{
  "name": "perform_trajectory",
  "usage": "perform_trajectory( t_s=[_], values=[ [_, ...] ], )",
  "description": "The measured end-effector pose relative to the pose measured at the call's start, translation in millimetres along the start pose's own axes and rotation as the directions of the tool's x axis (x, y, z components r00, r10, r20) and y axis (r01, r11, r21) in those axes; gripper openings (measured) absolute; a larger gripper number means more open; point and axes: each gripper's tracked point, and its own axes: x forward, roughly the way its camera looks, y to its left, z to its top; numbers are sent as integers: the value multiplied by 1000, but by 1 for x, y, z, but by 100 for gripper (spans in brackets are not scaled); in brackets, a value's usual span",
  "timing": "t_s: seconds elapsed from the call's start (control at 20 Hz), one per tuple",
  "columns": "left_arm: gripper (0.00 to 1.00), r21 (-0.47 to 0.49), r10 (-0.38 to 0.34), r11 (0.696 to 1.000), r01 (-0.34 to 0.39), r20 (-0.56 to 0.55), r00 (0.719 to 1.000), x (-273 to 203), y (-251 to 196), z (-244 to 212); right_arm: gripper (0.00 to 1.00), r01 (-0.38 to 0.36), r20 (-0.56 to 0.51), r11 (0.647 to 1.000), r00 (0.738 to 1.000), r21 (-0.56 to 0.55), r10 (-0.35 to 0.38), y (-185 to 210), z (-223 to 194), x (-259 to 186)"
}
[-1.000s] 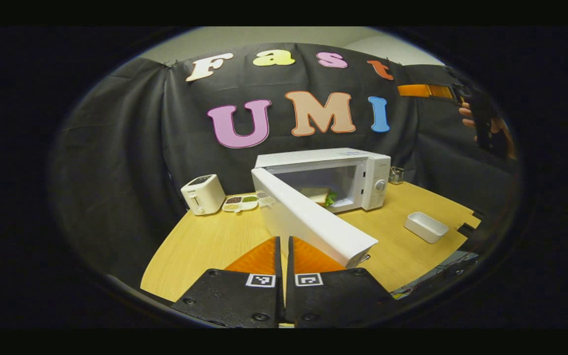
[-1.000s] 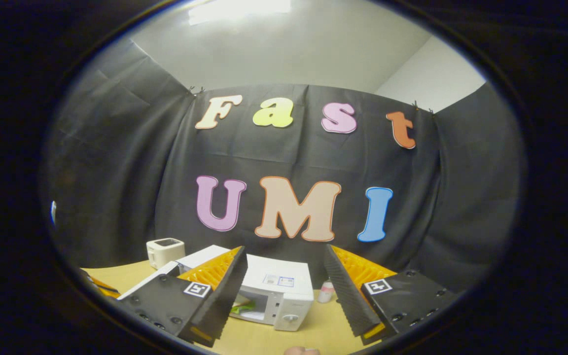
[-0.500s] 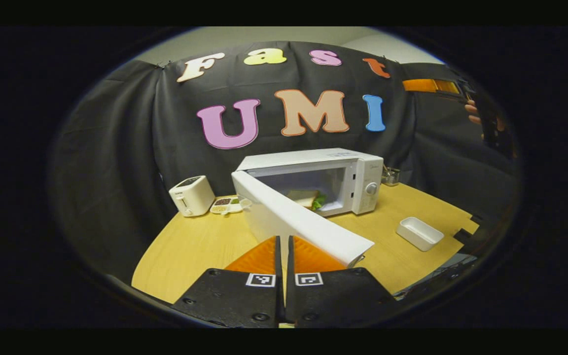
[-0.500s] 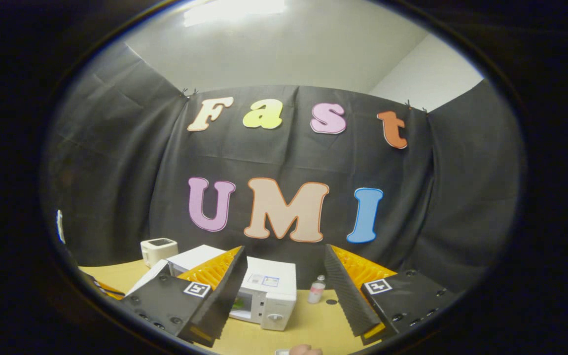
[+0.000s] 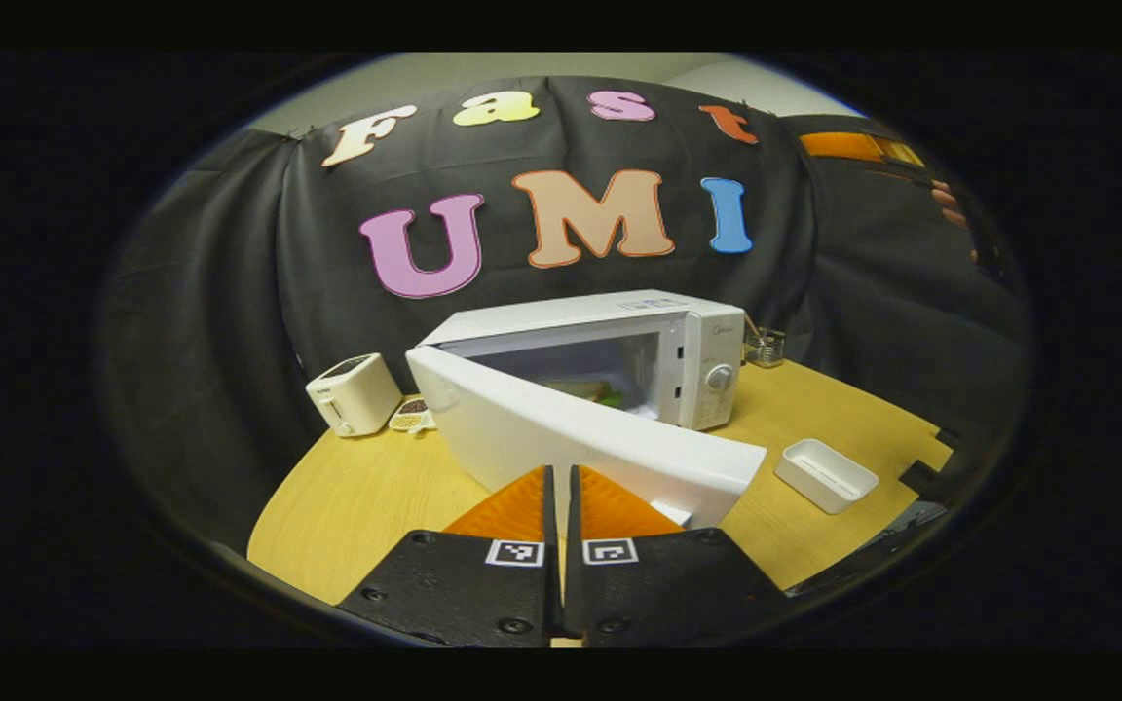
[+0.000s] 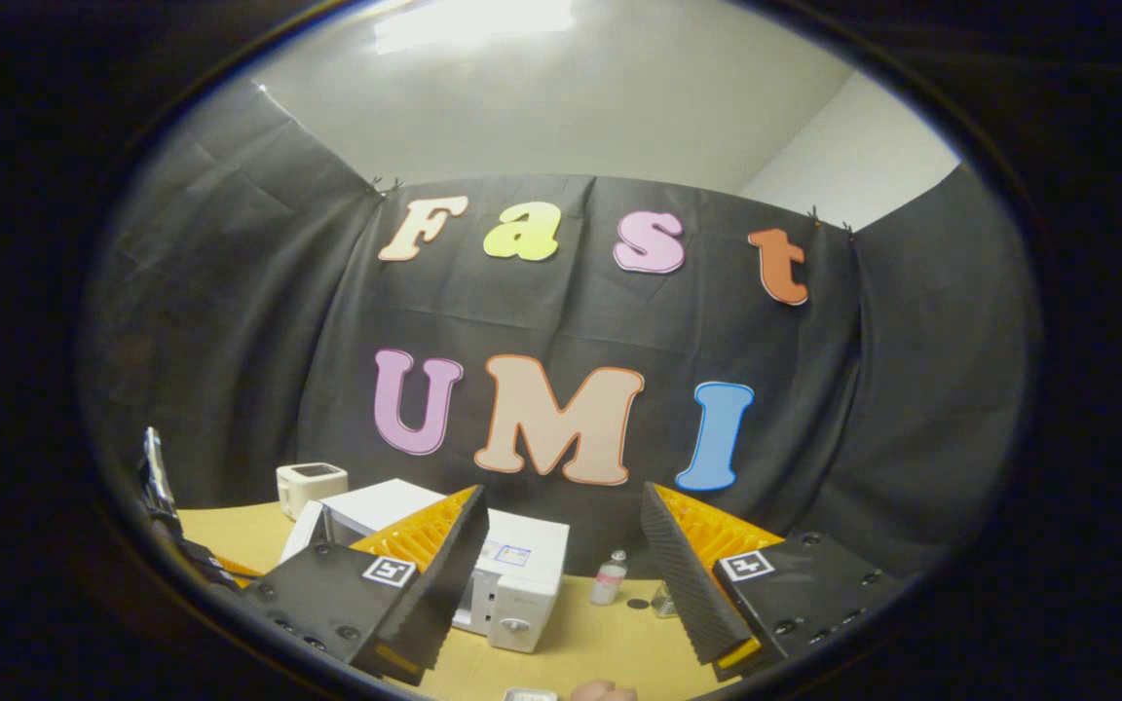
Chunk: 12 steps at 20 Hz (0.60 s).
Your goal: Open the microwave oven with the left hand, put the food in, and close the microwave oven.
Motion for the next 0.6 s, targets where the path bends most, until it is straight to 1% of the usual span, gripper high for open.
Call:
perform_trajectory(
  t_s=[0.2, 0.6],
  values=[
    [1, -1, 2, 1000, -2, 13, 1000, 19, -12, 10, 92, -5, -9, 1000, 1000, 0, 5, -17, -8, 1],
    [0, -10, 7, 1000, -6, 32, 999, 56, -34, 21, 92, 6, -6, 1000, 1000, -6, -6, -52, -10, -7]
  ],
)
